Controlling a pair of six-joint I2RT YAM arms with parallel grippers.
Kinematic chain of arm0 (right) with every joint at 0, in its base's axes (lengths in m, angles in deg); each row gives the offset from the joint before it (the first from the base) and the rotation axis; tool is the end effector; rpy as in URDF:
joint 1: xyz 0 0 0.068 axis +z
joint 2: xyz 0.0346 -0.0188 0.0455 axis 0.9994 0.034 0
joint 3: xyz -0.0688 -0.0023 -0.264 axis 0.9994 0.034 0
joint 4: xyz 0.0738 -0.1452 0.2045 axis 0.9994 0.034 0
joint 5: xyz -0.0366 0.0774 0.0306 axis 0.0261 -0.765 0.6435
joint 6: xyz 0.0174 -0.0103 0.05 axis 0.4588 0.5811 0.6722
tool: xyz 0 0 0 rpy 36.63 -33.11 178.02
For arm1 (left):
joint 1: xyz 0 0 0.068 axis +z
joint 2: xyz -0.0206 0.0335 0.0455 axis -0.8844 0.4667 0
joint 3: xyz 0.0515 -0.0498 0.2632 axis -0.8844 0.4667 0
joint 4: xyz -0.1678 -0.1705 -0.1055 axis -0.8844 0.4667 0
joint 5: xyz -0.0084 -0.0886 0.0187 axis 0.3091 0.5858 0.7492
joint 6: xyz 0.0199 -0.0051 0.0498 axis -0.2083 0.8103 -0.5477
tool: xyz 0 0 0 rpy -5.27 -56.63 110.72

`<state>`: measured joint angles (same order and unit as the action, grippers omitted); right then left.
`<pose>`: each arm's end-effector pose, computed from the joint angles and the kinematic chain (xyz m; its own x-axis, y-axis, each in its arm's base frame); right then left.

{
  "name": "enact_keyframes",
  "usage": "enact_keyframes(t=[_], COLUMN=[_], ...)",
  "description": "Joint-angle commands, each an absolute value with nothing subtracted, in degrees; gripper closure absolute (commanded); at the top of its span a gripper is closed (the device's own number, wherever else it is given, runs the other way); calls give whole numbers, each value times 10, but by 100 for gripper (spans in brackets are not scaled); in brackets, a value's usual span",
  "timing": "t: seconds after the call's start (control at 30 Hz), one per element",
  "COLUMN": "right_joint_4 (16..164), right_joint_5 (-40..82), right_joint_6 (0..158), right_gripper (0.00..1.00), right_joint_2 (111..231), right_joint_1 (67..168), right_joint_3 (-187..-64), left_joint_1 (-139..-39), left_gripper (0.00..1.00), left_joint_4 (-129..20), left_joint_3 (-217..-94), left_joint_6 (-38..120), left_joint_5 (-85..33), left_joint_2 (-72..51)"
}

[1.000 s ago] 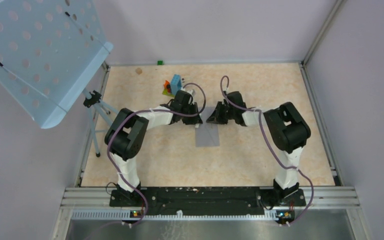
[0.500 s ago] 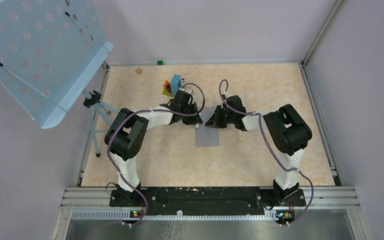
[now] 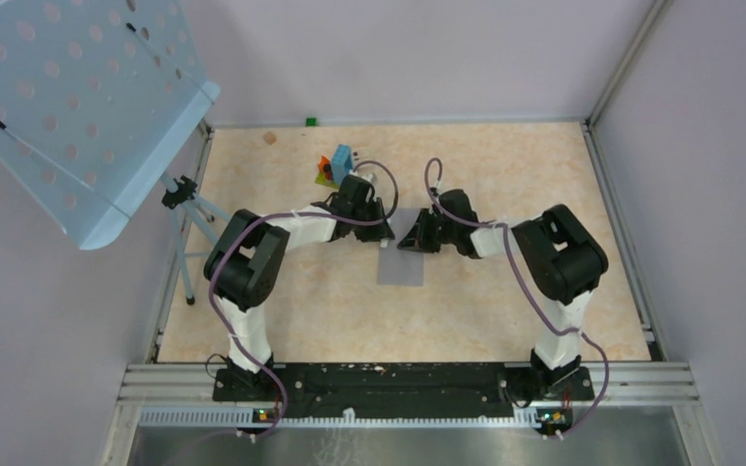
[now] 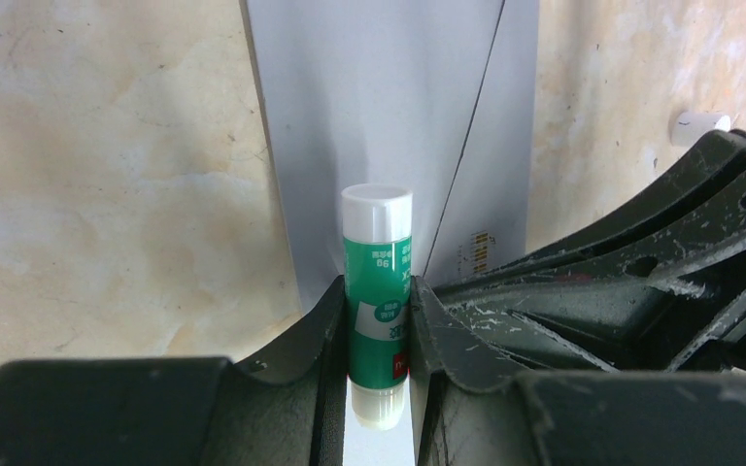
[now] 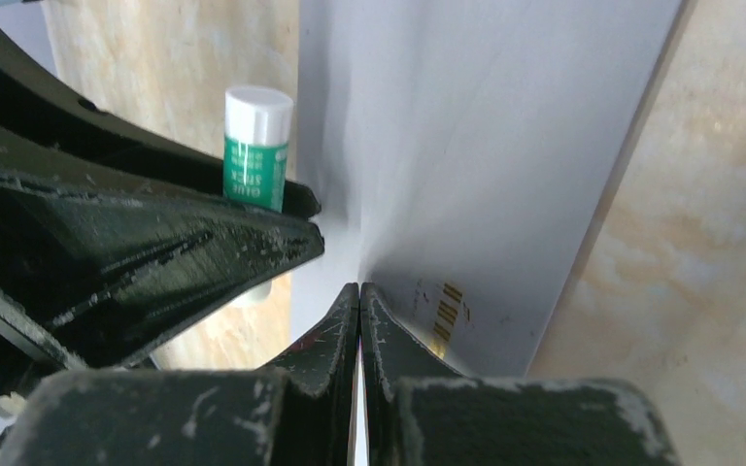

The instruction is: Place the letter into the envelope and seal it

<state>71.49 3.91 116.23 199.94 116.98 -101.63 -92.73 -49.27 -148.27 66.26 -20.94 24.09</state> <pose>0.3191 0.1933 0.1180 -0.9033 0.2239 -0.3659 -0.1272 0.6748 0.7269 0.3384 -0.2093 0.1509 -0.8874 -0.1462 -0.4373 0.1254 0.8361 -0.5340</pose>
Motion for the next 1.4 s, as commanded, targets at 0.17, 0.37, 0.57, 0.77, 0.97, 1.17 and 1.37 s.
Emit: enact_keyframes(t=[0.17,0.37,0.57,0.77,0.97,1.17,1.37], right_joint_4=[724,726,714,691,683,714,732], right_joint_5=[39,42,41,19,-8,-11,-3], right_joint_6=[1162,1154,1153,1157,1172,1171,1158], right_gripper=[100,100,100,100,100,100,100], right_joint_2=[1967,1943,1921,1900,1864,1835,1869], right_joint_1=[1162,1158,1157,1157,1153,1149,1148], right_joint_3=[-945,-918,-882,-850,-854,-891,-916], left_joint_1=[-929,-928,-928,-928,-928,-927,-928], left_gripper=[100,100,100,100,100,100,100], left_joint_4=[-464,-467,-467,-468,-470,-470,-471], left_joint_3=[-1472,-1471,-1471,-1470,-1470,-1471,-1472], left_joint_6=[663,667,667,666,666,664,664], left_joint_5=[-227,-223,-225,-223,-220,-221,-217], left_joint_2=[274,278,279,283,284,283,287])
